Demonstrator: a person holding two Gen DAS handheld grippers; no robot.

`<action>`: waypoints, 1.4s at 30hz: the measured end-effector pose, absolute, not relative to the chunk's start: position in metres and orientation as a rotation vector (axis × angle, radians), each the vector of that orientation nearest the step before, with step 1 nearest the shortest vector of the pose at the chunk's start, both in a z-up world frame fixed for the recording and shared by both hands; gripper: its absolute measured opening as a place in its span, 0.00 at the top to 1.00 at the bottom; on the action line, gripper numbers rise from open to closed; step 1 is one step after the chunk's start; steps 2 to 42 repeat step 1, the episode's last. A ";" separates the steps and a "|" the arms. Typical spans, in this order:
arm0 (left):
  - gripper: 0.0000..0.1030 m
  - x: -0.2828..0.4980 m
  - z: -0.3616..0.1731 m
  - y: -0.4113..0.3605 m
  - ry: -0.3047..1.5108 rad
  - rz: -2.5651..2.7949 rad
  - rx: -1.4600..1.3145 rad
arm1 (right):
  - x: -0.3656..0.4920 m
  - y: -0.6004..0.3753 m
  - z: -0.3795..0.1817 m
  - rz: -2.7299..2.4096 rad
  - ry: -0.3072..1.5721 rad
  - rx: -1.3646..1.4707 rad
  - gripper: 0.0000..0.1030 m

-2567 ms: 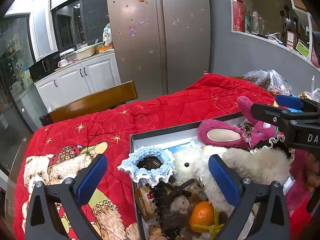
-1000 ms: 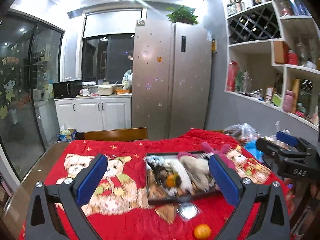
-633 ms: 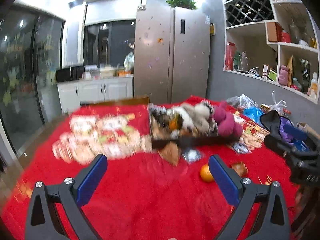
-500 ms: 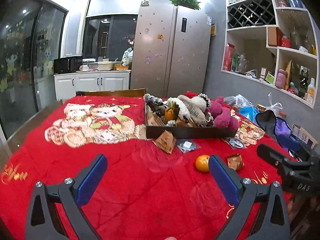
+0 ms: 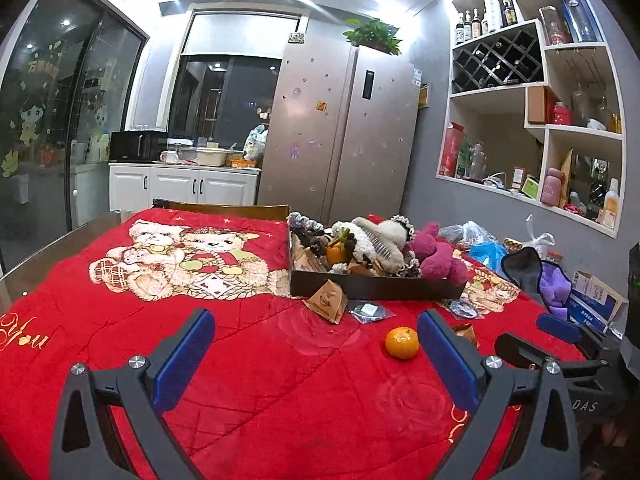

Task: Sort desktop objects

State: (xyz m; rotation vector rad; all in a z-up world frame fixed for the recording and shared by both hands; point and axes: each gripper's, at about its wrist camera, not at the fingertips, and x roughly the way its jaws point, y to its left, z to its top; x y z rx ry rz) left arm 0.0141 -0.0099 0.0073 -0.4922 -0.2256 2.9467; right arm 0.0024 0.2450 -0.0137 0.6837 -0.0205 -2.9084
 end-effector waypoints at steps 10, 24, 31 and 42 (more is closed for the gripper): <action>0.00 0.013 0.007 -0.010 -0.224 2.955 -0.510 | 0.002 0.245 -0.014 -2.913 -0.016 0.683 0.00; 0.00 0.013 0.007 -0.010 -0.224 2.955 -0.510 | 0.002 0.245 -0.014 -2.913 -0.016 0.683 0.00; 0.00 0.013 0.007 -0.010 -0.224 2.955 -0.510 | 0.002 0.245 -0.014 -2.913 -0.016 0.683 0.00; 0.00 0.013 0.007 -0.010 -0.224 2.955 -0.510 | 0.002 0.245 -0.014 -2.913 -0.016 0.683 0.00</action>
